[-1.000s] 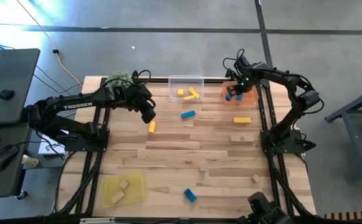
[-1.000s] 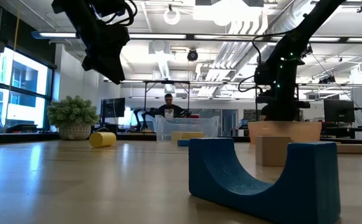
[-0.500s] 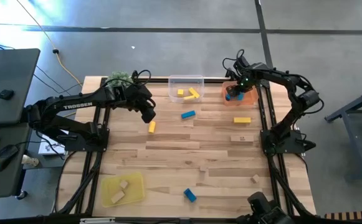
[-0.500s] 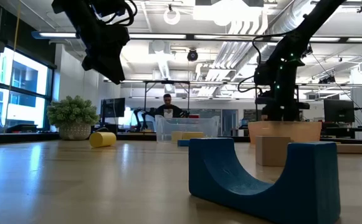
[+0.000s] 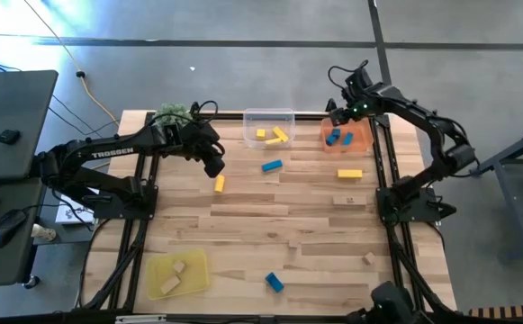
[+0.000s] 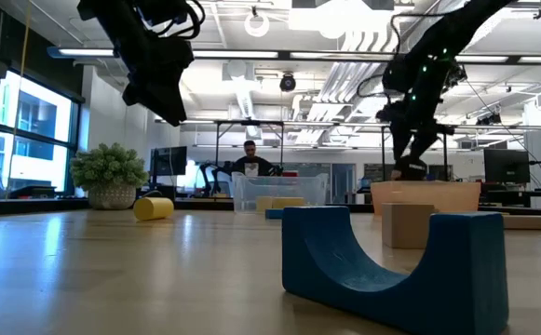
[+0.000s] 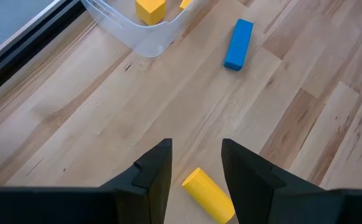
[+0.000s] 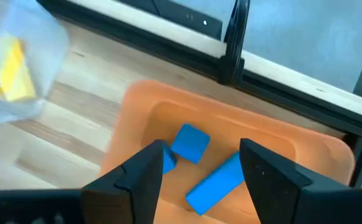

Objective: Sort & place blocks by color
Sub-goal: Put the brown block into the yellow bin

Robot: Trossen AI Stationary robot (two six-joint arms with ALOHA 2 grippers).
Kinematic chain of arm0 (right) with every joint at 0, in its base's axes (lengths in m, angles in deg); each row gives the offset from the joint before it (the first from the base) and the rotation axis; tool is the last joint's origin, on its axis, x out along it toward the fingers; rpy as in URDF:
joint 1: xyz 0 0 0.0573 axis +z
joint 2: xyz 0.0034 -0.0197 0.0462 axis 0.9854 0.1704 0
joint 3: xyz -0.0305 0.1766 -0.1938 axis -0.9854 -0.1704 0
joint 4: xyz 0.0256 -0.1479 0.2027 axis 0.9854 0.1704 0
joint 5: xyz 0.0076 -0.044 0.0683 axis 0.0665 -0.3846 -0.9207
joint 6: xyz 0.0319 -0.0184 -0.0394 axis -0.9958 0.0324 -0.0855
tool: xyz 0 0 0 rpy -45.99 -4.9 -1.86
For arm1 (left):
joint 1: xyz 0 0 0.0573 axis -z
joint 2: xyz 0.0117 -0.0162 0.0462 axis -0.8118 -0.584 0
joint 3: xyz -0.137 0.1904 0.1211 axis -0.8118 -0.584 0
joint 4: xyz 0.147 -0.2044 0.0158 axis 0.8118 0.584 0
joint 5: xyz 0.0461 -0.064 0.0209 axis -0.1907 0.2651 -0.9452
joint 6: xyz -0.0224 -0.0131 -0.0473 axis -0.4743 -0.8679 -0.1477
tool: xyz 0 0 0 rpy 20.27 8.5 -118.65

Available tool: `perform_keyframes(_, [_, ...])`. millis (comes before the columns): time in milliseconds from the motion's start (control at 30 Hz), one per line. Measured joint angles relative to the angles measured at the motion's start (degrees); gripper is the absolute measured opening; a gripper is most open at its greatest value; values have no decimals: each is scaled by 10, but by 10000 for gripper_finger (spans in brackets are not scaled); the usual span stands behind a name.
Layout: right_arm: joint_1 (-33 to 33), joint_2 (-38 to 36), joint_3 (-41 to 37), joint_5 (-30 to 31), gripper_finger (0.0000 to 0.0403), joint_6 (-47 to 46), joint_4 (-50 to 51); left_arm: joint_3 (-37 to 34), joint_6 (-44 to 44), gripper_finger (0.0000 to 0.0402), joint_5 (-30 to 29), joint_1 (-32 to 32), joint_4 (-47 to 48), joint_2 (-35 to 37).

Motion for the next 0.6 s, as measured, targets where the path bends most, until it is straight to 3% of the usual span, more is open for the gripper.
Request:
perform_keyframes(267, [45, -69, 0, -42, 199, -22, 11, 10, -9, 130, -2, -21, 0, 0])
perform_keyframes(600, [172, -109, 0, -60, 199, -63, 38, 35, 6, 130, 0, -21, -1, 0])
